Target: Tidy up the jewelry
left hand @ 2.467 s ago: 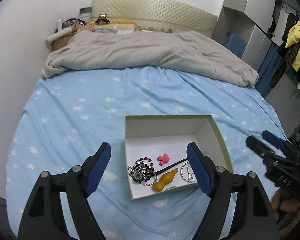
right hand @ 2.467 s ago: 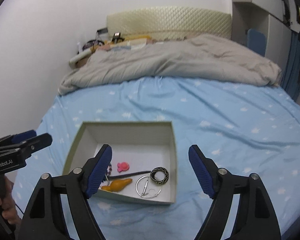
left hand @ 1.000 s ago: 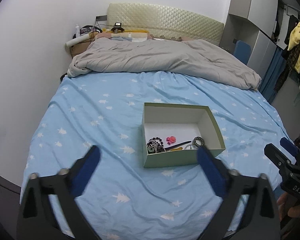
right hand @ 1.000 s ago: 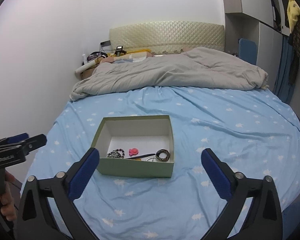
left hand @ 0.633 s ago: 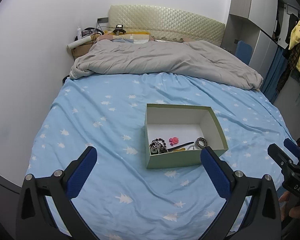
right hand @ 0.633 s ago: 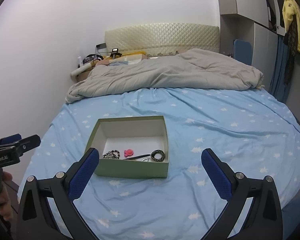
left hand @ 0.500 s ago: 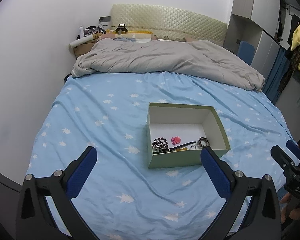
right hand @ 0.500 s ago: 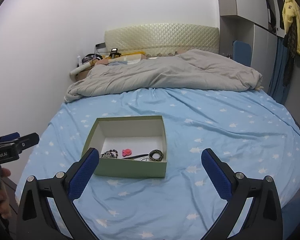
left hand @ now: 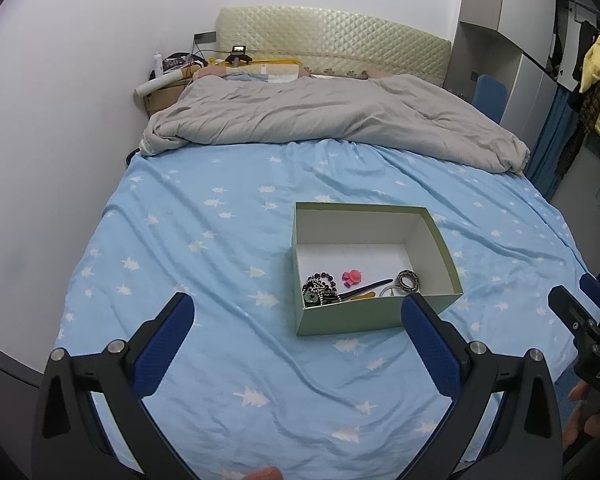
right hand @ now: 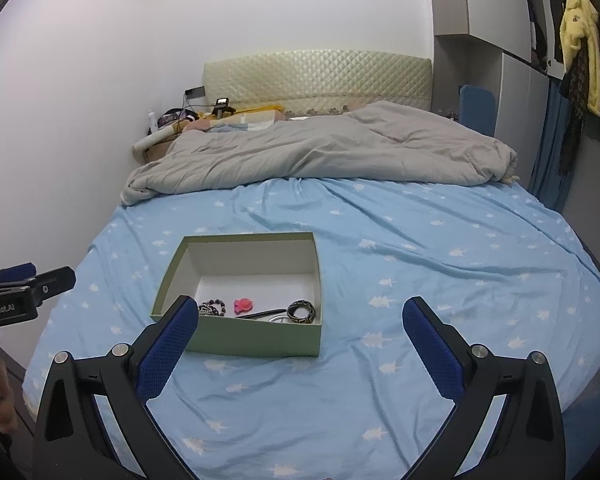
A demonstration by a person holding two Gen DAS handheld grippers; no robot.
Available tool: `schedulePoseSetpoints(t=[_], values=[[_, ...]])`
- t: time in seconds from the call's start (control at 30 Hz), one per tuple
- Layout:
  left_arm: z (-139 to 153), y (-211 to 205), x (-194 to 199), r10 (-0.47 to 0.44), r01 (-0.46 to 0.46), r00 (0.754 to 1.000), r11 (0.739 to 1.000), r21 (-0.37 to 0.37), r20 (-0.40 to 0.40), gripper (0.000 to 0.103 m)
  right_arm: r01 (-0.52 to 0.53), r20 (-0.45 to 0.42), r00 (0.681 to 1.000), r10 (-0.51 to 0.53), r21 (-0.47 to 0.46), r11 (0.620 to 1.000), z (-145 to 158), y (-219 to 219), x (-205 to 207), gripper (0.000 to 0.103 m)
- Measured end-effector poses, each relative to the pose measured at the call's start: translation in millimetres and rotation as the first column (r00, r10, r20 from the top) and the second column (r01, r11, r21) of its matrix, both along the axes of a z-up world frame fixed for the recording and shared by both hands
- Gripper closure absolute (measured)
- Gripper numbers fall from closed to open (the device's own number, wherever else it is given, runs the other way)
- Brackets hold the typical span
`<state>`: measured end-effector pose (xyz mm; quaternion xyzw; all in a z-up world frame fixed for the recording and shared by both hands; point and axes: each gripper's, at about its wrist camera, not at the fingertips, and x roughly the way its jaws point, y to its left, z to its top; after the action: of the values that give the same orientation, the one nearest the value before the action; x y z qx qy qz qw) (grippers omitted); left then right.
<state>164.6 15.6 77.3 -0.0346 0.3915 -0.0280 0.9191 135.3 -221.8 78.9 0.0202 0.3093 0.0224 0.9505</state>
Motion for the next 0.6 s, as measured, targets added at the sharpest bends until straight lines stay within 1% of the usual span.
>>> schedulePoseSetpoints(t=[0.07, 0.27, 0.6], values=[[1.3, -1.4, -1.6, 0.001, -0.001, 1.000, 1.000, -0.001, 0.001, 0.000, 0.004, 0.002, 1.000, -0.004, 0.011, 1.000, 0.4, -0.3, 1.2, 0.000], [6.9, -7.4, -4.3, -0.012, 0.012, 1.000, 1.000, 0.006, 0.018, 0.000, -0.008, 0.005, 1.000, 0.008, 0.007, 1.000, 1.3, 0.0, 0.2, 0.000], [4.0, -12.1, -2.5, -0.015, 0.015, 1.000, 1.000, 0.009, 0.014, 0.000, 0.003, 0.003, 1.000, -0.003, -0.009, 1.000, 2.0, -1.7, -3.6, 0.000]])
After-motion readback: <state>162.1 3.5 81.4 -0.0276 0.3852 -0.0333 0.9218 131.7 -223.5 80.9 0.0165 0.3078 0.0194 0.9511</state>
